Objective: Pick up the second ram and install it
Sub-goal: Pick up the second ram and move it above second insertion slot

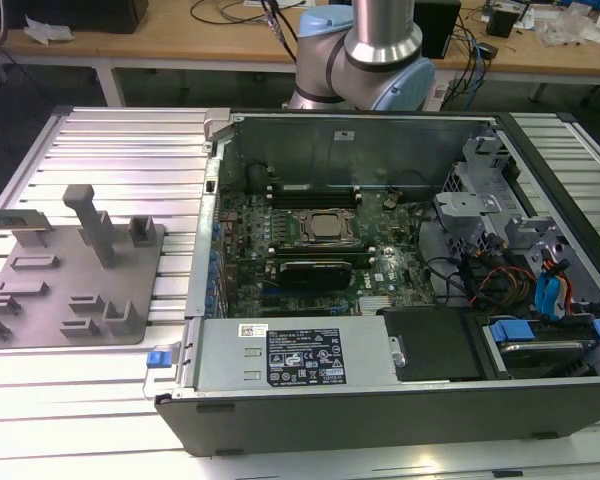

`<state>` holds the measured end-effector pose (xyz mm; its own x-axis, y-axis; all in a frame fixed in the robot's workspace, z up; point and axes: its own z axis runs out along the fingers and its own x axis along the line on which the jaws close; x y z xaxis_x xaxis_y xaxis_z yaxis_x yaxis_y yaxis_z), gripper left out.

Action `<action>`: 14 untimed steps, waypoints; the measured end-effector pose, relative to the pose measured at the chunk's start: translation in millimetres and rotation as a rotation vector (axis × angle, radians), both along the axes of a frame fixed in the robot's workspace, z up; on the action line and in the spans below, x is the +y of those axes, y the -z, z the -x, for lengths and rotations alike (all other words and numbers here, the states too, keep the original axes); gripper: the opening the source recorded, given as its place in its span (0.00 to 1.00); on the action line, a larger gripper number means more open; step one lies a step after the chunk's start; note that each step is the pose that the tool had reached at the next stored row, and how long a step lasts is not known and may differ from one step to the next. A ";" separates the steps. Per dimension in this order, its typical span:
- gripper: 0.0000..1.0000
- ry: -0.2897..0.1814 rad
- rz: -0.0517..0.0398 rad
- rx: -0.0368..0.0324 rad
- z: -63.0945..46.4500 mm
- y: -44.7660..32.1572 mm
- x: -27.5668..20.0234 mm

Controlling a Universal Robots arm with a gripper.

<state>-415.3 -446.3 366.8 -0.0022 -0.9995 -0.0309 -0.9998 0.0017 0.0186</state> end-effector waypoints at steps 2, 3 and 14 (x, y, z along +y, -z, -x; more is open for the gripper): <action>0.09 0.000 -0.0005 0.0000 0.0 -4.3 0.0; 0.09 0.000 -0.0012 0.0000 0.0 -8.3 0.0; 0.09 0.000 -0.0052 -0.0001 0.0 -46.6 0.0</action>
